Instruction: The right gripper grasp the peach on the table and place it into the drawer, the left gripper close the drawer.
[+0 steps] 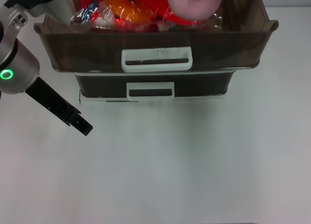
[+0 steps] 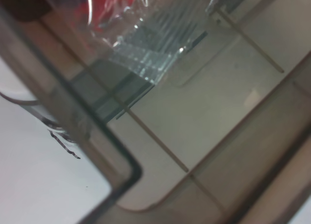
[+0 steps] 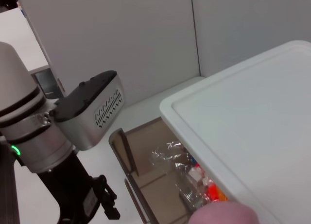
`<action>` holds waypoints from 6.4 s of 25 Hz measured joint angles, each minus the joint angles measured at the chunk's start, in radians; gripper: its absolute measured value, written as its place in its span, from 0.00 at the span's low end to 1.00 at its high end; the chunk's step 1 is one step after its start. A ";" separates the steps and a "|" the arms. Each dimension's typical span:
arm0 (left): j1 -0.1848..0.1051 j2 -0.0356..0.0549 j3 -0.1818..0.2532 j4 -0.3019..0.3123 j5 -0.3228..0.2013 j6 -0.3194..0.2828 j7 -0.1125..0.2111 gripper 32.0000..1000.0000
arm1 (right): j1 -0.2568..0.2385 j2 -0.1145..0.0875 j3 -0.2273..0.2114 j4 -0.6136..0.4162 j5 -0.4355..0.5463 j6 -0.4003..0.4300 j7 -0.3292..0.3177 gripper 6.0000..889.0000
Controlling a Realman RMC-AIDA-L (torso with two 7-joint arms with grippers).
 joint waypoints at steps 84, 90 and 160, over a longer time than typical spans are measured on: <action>-0.036 -0.0052 0.190 0.238 -0.214 -0.041 -0.066 0.81 | -0.249 0.089 0.033 0.234 -0.653 -0.238 -0.294 0.97; -0.122 -0.0058 0.274 0.227 -0.220 -0.002 -0.072 0.81 | -0.239 0.093 0.028 0.264 -0.652 -0.257 -0.296 0.97; -0.379 -0.0076 0.229 -0.194 -0.165 0.173 0.124 0.81 | -0.186 0.096 0.028 0.364 -0.629 -0.353 -0.311 0.97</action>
